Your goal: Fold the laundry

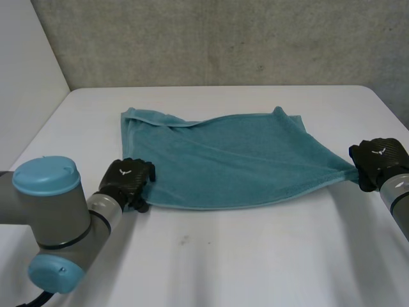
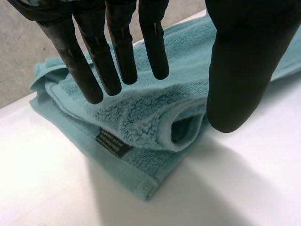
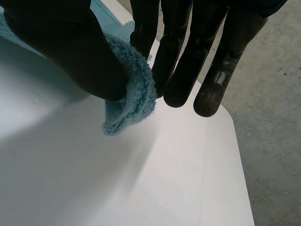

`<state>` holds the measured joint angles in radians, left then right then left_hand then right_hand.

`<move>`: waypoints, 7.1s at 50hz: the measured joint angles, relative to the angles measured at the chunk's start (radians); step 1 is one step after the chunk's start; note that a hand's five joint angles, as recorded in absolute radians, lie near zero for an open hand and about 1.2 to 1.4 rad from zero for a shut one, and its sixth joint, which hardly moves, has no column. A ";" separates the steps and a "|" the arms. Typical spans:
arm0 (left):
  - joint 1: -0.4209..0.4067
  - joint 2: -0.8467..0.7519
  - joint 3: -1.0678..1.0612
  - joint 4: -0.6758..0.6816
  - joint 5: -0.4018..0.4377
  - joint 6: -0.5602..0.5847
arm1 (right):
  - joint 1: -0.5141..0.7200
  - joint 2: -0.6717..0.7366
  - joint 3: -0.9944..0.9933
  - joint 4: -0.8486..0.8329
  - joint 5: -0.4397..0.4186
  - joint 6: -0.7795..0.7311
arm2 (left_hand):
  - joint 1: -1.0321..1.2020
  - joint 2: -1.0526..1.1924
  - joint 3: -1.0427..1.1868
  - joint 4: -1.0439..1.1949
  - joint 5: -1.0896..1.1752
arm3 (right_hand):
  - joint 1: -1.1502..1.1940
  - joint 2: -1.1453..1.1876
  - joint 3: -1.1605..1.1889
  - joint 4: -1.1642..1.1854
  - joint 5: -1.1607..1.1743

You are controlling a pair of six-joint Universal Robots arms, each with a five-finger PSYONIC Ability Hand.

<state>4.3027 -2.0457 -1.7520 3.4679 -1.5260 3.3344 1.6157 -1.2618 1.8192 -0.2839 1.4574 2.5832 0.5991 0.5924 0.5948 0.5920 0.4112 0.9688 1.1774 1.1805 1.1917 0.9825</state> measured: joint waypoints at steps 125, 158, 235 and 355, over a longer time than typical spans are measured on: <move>0.452 0.177 -0.168 -0.020 0.292 0.358 | 0.010 0.044 -0.096 0.059 0.020 -0.005 | -0.294 -0.301 -0.300 -0.301 -0.305 | 0.004 0.000 0.006 0.001 0.009; 0.505 -0.006 -0.072 0.061 0.288 0.347 | 0.015 0.074 -0.078 0.051 0.005 -0.005 | -0.086 -0.073 -0.078 -0.072 -0.063 | 0.004 0.000 0.006 0.001 0.009; 0.500 -0.138 0.117 -0.017 0.299 0.349 | 0.016 0.138 -0.080 0.058 0.004 -0.014 | 0.290 0.304 0.301 0.304 0.313 | 0.004 0.000 0.006 0.001 0.011; 0.659 0.470 -0.207 -0.404 0.329 0.635 | -0.097 -0.125 -0.062 0.434 0.006 -0.441 | 0.507 0.603 0.597 0.603 0.547 | 0.004 0.000 0.006 0.001 0.011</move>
<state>4.9617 -1.5753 -1.9587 3.0639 -1.1973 3.9697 1.5185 -1.3865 1.7574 0.1499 1.4639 2.1419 1.1060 1.1956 1.1915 1.1955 0.9584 0.9723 1.1779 1.1869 1.1925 0.9938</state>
